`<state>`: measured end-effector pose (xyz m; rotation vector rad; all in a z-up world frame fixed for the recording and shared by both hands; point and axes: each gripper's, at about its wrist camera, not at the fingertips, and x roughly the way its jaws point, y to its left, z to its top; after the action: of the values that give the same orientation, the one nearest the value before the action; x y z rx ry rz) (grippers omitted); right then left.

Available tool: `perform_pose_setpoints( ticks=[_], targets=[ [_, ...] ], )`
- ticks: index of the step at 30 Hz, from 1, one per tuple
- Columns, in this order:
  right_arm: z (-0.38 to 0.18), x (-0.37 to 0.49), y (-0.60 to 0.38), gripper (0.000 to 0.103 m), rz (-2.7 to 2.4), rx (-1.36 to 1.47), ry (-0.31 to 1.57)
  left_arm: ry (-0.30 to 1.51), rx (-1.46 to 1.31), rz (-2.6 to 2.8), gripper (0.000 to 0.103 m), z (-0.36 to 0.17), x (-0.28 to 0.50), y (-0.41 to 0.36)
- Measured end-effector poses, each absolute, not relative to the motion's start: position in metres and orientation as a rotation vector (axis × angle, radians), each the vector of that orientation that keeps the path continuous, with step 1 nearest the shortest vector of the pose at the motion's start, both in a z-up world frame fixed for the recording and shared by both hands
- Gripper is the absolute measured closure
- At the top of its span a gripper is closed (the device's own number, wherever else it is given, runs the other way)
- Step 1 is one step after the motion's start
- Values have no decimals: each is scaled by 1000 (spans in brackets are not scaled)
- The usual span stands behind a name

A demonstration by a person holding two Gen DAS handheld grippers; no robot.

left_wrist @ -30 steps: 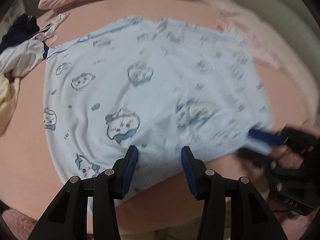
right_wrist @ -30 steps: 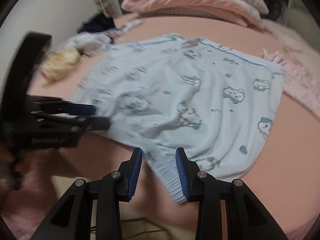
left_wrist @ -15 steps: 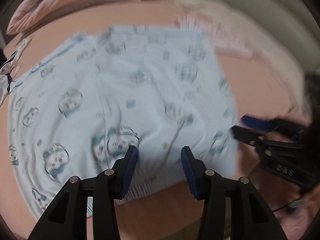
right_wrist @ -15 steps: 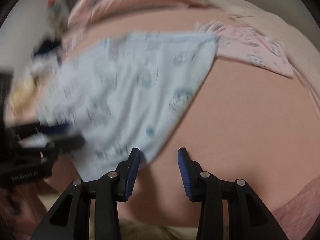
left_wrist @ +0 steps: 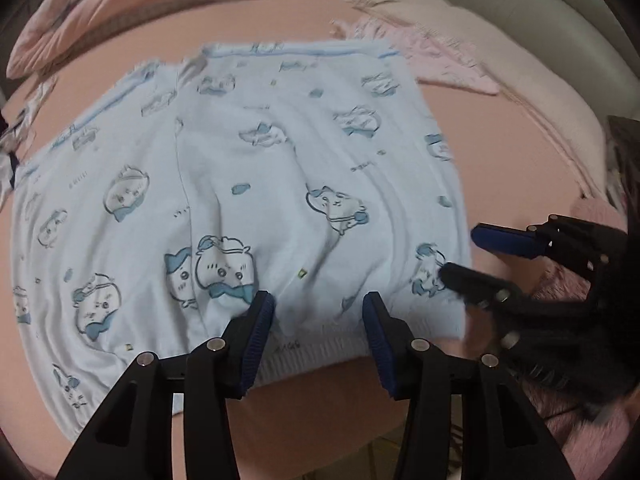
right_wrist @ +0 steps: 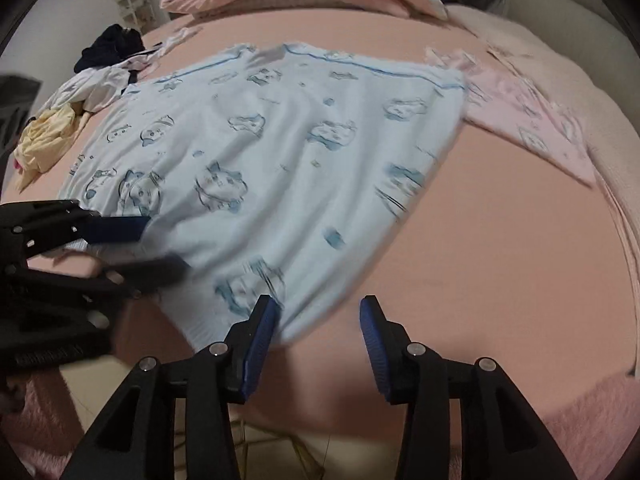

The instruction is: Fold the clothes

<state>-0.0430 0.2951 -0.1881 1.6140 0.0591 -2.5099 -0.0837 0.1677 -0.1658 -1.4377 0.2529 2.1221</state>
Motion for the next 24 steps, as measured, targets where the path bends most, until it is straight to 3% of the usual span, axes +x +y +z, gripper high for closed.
perform_pose_setpoints(
  ticks=[6, 9, 12, 14, 21, 24],
  targets=[
    [-169, -55, 310, 59, -2627, 1531, -69, 226, -1283, 2224, 60, -140, -99, 166],
    [-176, -67, 302, 59, -2594, 1593, -30, 231, -1291, 2218, 60, -140, -123, 183],
    [-188, -59, 303, 59, -2571, 1646, 109, 318, -1363, 2184, 60, -155, -138, 201],
    [-185, -52, 322, 57, -2585, 1686, 15, 408, -1455, 2158, 59, -170, -142, 204],
    [-163, -50, 334, 54, -2720, 1549, -163, 352, -1395, 2160, 59, -159, -124, 175],
    [-168, -78, 304, 54, -2728, 1607, -74, 311, -1457, 2177, 59, -167, -121, 178]
  ],
)
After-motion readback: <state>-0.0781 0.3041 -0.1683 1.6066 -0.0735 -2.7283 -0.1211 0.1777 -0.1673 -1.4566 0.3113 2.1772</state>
